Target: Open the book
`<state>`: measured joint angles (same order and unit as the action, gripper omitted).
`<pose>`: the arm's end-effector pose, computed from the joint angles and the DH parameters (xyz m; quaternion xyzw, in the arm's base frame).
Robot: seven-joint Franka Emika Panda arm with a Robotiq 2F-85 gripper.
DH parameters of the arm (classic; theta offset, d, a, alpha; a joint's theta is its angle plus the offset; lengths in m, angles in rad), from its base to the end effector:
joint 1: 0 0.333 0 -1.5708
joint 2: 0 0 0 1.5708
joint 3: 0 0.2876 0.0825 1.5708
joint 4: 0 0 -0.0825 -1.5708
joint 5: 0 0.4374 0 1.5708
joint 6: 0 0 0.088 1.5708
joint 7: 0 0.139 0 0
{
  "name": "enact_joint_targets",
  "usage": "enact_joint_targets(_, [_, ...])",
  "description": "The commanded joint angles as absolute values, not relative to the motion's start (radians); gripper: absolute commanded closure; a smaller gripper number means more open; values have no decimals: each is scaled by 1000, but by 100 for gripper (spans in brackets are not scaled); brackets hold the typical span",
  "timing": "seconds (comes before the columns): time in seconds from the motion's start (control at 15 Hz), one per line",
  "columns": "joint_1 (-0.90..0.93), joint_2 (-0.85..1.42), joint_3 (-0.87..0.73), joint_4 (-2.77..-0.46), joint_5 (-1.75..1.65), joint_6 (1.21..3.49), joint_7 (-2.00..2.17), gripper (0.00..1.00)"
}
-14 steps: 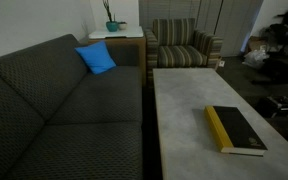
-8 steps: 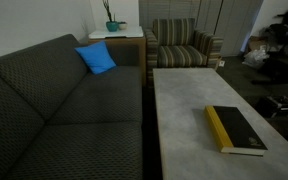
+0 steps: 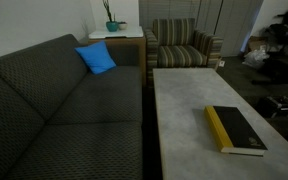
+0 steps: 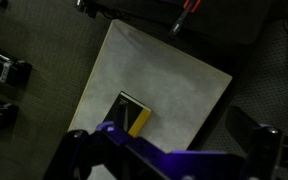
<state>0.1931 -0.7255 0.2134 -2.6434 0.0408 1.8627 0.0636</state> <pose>0.3629 0.1463 0.3826 0.9889 0.1356 -0.0214 0.0568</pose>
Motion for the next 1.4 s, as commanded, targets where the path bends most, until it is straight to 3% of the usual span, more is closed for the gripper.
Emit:
enact_joint_targets(0.0, [177, -665, 161, -2644, 4, 1932, -10, 0])
enact_joint_targets(0.53, [119, -449, 34, -2605, -36, 2073, -113, 0])
enact_joint_targets(0.93, [112, -454, 41, -2605, -27, 2054, -86, 0])
enact_joint_targets(1.33, [88, -379, 62, -2635, -133, 2192, -62, 0])
